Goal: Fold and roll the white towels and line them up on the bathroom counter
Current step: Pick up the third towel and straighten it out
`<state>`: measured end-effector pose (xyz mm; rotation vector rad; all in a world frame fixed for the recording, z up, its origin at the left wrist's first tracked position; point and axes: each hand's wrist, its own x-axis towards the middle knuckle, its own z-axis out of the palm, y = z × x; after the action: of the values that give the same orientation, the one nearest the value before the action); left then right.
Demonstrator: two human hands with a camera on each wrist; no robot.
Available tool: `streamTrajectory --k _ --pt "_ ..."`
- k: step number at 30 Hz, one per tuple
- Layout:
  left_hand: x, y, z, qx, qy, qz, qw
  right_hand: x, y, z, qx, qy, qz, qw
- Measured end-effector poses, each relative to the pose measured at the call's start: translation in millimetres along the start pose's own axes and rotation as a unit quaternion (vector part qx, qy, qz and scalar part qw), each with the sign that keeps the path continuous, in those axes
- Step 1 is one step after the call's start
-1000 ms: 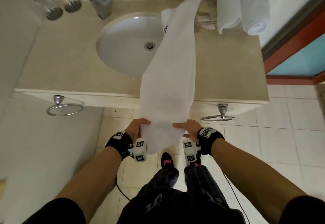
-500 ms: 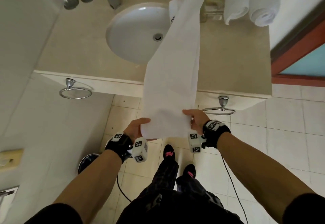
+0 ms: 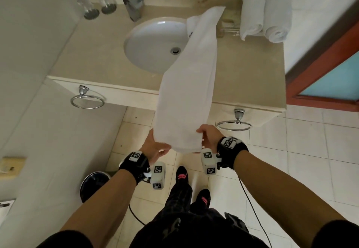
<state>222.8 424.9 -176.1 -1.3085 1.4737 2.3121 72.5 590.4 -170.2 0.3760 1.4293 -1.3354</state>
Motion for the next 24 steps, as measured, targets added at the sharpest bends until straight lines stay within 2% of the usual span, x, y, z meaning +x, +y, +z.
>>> streamTrajectory --k 3,6,10,14,24 --pt "-3 -5 3 -0.027 0.079 0.036 0.996 -10 -2 -3 0.036 -0.021 -0.012 0.999" --pt "-4 -5 5 -0.068 0.117 0.043 0.99 -17 -2 -4 0.06 -0.013 -0.023 0.998" --pt "-12 3 9 -0.09 0.117 0.054 0.988 -23 5 2 0.088 0.017 -0.031 0.995" --pt "-17 8 8 -0.09 0.111 0.046 0.989 -28 15 10 0.05 0.018 -0.038 0.998" --pt "-16 6 2 -0.113 0.147 0.019 0.982 -35 24 -4 0.052 0.041 -0.075 0.995"
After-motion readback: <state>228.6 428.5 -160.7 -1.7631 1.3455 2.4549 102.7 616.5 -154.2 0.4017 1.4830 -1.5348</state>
